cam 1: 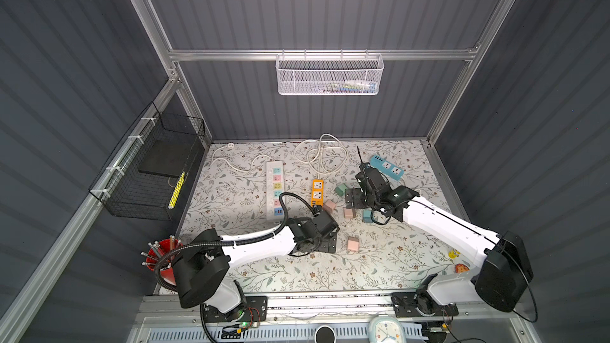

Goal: Insert plugs into power strip
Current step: Rotate the plug at the bottom-center of the table, then pick up the plug from the bottom-center of the table.

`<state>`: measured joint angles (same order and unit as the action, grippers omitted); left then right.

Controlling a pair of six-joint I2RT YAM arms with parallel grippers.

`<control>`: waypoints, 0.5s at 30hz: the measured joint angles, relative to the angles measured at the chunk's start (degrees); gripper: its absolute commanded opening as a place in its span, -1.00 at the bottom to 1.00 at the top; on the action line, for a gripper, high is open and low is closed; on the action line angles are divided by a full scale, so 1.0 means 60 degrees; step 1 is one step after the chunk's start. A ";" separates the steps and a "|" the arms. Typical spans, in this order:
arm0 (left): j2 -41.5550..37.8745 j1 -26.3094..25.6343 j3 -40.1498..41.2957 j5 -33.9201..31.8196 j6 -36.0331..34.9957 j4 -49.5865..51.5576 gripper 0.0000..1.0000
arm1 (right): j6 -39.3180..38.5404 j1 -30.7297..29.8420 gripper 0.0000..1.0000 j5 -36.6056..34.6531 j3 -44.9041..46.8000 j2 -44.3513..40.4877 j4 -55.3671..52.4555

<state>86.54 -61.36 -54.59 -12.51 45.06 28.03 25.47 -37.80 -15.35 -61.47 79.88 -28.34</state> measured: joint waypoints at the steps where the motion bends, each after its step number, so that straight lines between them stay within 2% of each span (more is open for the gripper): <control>1: -0.0004 0.0055 -0.0138 -0.0091 -0.0168 0.0087 1.00 | 0.0015 0.0000 0.98 0.0029 0.0000 -0.0011 0.0004; 15: 0.0415 0.1147 -0.0259 -0.0350 -0.2011 0.0867 1.00 | 0.0291 0.0000 0.98 0.0168 0.0076 -0.0149 0.0025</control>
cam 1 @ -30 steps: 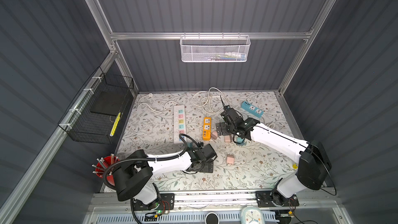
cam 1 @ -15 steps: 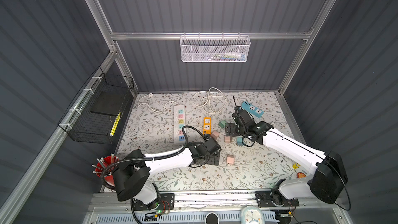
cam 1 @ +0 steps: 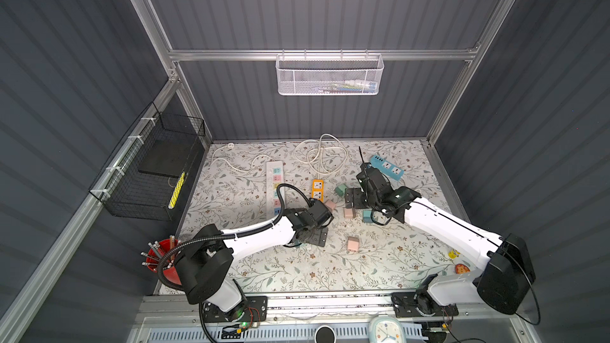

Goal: Insert plugs into power strip
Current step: Pick up the plug from the bottom-center of the table.

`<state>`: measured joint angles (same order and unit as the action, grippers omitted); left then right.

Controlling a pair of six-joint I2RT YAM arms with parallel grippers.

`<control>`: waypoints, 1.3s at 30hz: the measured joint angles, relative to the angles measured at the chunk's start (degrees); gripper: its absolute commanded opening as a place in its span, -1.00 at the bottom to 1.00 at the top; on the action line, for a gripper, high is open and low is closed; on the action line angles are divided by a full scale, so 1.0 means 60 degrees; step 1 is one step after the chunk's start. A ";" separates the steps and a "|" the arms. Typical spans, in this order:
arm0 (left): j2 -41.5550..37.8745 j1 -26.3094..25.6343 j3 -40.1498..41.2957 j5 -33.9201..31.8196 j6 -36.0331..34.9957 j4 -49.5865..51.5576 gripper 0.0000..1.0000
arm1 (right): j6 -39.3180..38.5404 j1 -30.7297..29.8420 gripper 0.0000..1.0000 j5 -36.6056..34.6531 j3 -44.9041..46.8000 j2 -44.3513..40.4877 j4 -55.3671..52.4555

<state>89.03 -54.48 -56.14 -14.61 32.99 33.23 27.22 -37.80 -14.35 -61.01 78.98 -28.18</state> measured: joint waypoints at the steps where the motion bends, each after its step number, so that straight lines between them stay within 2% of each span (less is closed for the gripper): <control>1: 0.0073 0.0076 0.0000 0.0069 -0.0142 -0.0058 1.00 | 0.0004 0.0000 0.98 0.0004 0.0033 0.0000 0.0022; 11: 0.0637 0.0160 0.0517 0.0714 -0.0568 -0.0412 1.00 | 0.0113 0.0000 0.98 0.0029 0.0197 -0.0262 -0.0029; 18: 0.0492 0.0022 0.0798 0.0900 -0.0127 -0.0361 0.93 | 0.0142 0.0000 0.98 0.0029 0.0244 -0.0335 -0.0029; 23: 0.0492 -0.0229 0.0794 0.0470 0.0277 0.0102 0.88 | 0.0146 0.0000 0.97 0.0044 0.0244 -0.0335 -0.0025; 29: 0.0517 -0.0244 0.0532 -0.0073 0.0535 0.0889 0.71 | 0.0149 0.0000 0.85 0.0284 0.0262 -0.0335 0.0055; 31: 0.0579 -0.0237 0.0404 -0.0157 0.0583 0.0933 0.65 | 0.0157 0.0000 0.69 0.0426 0.0350 -0.0335 0.0197; 36: 0.0867 -0.0237 0.0324 -0.0171 0.0623 0.0925 0.43 | 0.0084 0.0000 0.47 0.0761 0.0568 -0.0335 0.0328; 39: 0.0954 -0.0237 0.0302 -0.0171 0.0652 0.0911 0.34 | -0.0015 0.0000 0.43 0.0976 0.0572 -0.0335 0.0372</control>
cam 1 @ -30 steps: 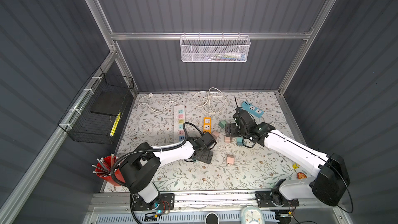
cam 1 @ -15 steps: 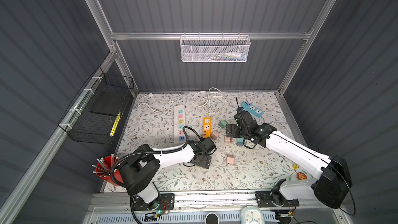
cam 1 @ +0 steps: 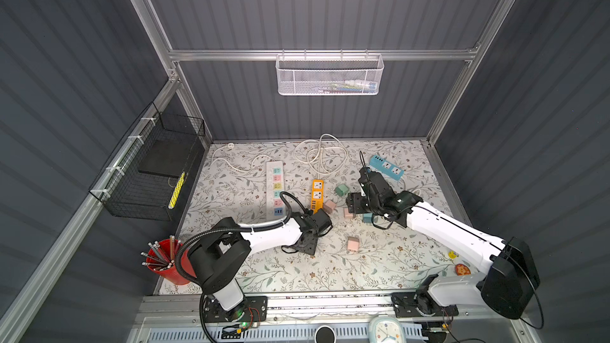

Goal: Insert plugs into power strip
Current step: Pick up the plug from the bottom-center of the table.

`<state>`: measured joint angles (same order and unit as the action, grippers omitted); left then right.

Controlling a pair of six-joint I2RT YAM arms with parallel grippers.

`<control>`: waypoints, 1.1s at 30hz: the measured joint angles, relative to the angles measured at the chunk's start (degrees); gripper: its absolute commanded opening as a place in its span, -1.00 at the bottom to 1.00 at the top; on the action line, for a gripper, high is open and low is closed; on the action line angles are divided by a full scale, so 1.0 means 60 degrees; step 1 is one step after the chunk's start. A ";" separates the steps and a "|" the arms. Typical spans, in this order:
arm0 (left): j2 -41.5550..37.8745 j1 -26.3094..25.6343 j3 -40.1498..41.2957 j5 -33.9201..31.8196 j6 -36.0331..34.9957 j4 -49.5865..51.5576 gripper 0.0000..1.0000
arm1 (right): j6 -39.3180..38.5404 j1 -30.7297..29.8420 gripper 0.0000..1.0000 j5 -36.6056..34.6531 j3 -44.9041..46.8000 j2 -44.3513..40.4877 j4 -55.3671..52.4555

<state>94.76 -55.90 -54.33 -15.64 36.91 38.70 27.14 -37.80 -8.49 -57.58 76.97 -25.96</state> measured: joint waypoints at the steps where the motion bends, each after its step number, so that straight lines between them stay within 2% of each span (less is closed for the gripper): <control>1: 0.0004 0.0000 0.0000 0.0000 0.0011 0.0011 0.31 | -0.0029 0.0000 0.43 0.0106 0.0004 0.0000 0.0022; 10: 0.0007 0.0000 0.0000 -0.0084 0.0040 0.0015 0.10 | -0.0277 0.0000 0.42 0.1162 0.0160 -0.0106 0.0419; 24: -0.0175 0.0000 0.0025 -0.0226 -0.0157 -0.0025 -0.16 | -0.0317 0.0000 0.44 0.1395 0.0160 -0.0146 0.0466; 30: -0.0933 0.0000 0.0499 -0.0215 -0.0634 -0.0911 -0.34 | -0.0350 0.0004 0.45 0.1399 0.0160 -0.0142 0.0466; 33: -0.1351 0.0000 0.0820 -0.0182 -0.0973 -0.1676 -0.35 | -0.0353 0.0055 0.44 0.1504 0.0160 -0.0142 0.0466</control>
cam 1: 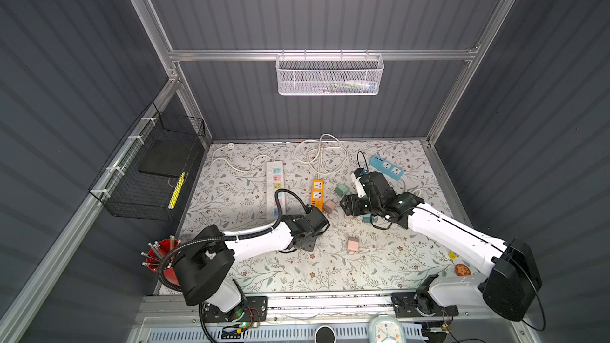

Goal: Insert plugs into power strip
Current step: Pick up the plug from the bottom-center of the table, then pass the plug.

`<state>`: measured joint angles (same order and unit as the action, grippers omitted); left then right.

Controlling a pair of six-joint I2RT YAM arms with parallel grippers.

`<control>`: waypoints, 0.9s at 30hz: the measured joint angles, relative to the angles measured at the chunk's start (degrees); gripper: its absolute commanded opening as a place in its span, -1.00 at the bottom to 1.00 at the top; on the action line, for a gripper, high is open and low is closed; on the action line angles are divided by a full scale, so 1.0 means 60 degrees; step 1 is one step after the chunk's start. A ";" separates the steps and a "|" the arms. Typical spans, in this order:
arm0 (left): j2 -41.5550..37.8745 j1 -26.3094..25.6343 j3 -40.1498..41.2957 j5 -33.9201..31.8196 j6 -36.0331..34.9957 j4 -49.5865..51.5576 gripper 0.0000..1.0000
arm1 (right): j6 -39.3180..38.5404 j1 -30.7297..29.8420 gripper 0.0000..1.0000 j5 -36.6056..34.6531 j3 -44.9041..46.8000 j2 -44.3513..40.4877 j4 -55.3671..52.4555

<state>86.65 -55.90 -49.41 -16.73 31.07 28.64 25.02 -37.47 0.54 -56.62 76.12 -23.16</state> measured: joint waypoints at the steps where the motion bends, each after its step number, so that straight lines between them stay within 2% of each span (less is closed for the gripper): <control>1: -0.0098 0.0000 0.0091 0.0007 -0.0109 -0.0284 -0.35 | 0.0000 0.0033 0.45 0.0073 0.0000 0.0000 -0.0004; 10: -0.0943 -0.0007 0.1450 0.0091 -0.1457 -0.3588 -0.39 | -0.0219 0.0721 0.41 0.1661 -0.0142 0.0000 -0.0142; 15: -0.0980 -0.0007 0.1588 0.0237 -0.2426 -0.4969 -0.40 | -0.0455 0.0820 0.36 0.2459 -0.0419 0.0022 -0.0324; 27: -0.0831 -0.0073 0.1763 0.0652 -0.4040 -0.6761 -0.44 | -0.0765 0.0820 0.18 0.4211 -0.0856 0.0987 -0.0444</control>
<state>81.67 -56.34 -38.83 -12.82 6.83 -11.92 20.43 -32.56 25.80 -61.76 82.04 -25.82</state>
